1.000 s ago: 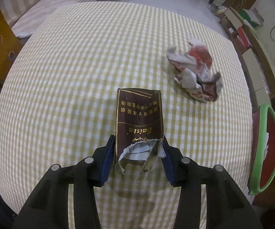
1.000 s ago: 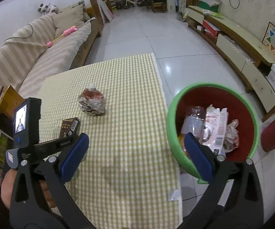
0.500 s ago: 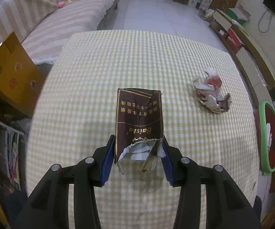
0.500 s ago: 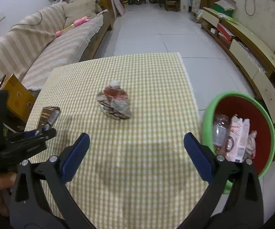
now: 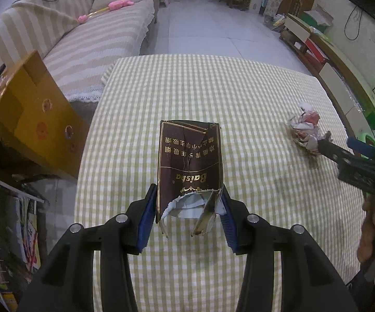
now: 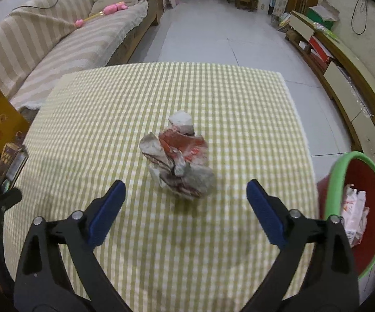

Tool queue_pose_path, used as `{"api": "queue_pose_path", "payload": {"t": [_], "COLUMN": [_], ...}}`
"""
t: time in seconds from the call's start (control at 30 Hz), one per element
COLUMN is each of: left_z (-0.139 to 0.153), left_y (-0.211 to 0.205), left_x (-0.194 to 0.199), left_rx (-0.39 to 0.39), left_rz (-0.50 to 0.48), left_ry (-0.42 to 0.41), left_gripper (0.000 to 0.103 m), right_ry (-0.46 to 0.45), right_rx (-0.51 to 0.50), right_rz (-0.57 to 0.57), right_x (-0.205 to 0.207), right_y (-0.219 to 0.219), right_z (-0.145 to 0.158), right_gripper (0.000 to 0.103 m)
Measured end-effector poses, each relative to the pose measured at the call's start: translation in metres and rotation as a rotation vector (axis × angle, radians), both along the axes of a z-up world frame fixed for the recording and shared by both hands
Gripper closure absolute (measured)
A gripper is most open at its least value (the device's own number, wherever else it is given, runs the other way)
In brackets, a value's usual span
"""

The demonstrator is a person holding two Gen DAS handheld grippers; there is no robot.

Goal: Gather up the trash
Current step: 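Grasp the remaining crumpled paper with the right tool while the left tool holds the pack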

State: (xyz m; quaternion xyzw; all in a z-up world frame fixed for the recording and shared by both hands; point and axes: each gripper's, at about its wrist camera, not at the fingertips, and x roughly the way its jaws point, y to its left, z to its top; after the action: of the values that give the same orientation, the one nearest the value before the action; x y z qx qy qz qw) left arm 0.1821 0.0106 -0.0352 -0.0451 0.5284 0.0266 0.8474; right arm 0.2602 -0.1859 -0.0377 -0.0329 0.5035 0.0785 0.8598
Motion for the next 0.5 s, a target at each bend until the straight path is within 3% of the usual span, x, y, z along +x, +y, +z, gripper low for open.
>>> {"api": "queue_pose_path", "payload": {"t": [0.33,0.4,0.5], "left_z": [-0.014,-0.014,-0.013], "left_y": [0.005,0.005,0.007], "left_x": [0.000,0.001,0.003], "left_rx": [-0.028,-0.031,-0.033], "left_rz": [0.020,0.018,0.019], "left_ry": [0.014,0.012,0.005], "left_gripper": [0.060,0.060,0.060], "right_ry": [0.056,0.074,0.078], "right_rx": [-0.026,-0.023,-0.028], "right_rz": [-0.015,-0.017,-0.018], "right_x": [0.026,0.026,0.024], "right_y": [0.011,0.012,0.014], "right_z": [-0.028,-0.034,-0.038], "right_gripper": [0.029,0.040,0.048]}}
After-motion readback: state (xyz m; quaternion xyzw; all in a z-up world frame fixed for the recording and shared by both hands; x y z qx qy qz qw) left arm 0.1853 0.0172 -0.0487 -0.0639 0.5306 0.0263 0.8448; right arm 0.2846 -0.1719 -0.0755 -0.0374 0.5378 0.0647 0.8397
